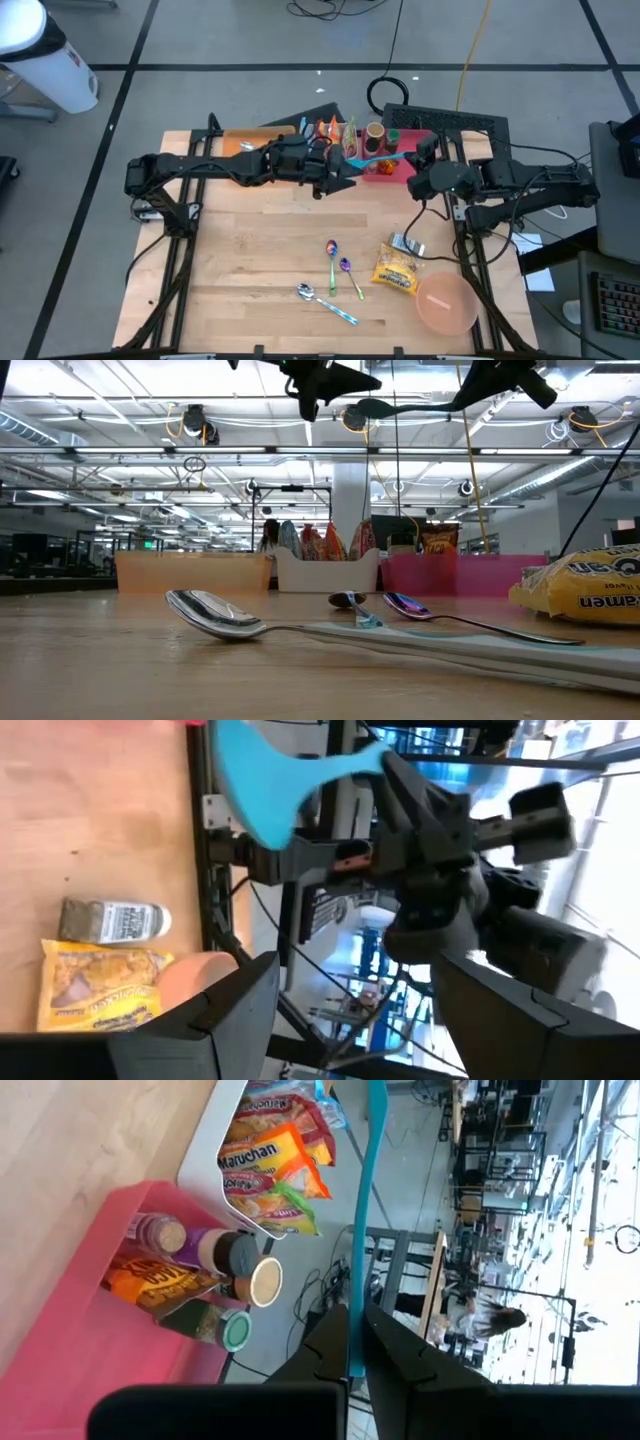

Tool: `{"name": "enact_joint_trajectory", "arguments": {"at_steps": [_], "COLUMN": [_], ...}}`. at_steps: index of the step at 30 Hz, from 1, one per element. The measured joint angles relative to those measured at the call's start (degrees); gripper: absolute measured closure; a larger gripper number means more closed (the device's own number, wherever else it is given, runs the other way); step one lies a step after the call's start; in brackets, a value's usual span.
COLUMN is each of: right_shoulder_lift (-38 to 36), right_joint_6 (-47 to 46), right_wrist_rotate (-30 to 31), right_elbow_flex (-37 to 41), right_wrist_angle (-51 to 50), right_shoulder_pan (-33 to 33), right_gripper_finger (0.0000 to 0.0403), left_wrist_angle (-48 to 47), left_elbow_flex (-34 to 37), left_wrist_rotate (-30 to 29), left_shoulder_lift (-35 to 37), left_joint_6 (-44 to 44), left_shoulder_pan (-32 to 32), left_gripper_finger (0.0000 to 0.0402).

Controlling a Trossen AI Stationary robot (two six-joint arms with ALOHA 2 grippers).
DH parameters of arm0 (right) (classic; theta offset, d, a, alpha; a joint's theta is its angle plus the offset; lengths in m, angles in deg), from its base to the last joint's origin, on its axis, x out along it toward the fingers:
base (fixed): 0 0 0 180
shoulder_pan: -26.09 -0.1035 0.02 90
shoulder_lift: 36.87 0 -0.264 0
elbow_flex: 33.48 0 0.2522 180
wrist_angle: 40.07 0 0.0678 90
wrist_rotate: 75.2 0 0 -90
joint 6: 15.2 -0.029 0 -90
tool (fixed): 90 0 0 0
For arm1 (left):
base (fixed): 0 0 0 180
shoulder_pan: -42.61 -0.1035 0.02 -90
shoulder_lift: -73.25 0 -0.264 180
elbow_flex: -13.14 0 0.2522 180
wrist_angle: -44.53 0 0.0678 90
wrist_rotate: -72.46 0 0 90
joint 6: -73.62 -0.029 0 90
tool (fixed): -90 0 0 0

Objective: Pick & Place Food Item
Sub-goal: Put the blue baby spoon into the orange bin

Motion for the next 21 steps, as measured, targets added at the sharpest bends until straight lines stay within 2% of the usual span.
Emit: {"name": "enact_joint_trajectory", "arguments": {"at_steps": [13,21], "right_shoulder_lift": [0.08,0.09], "right_joint_6": [1.84,0.68], "right_wrist_rotate": [1.54,3.41], "right_elbow_flex": [0.00,0.00], "right_wrist_angle": [2.06,1.39], "right_shoulder_pan": [-6.45,-6.92], "right_gripper_finger": [0.0400,0.0400], "left_wrist_angle": [-7.07,-6.85], "left_elbow_flex": [0.00,0.00], "left_wrist_rotate": [-1.18,-2.32], "left_shoulder_lift": [-0.02,-0.02], "left_joint_6": [-0.46,-3.79], "left_shoulder_pan": [-0.91,-1.81], "left_gripper_finger": [0.0133,0.0133]}}
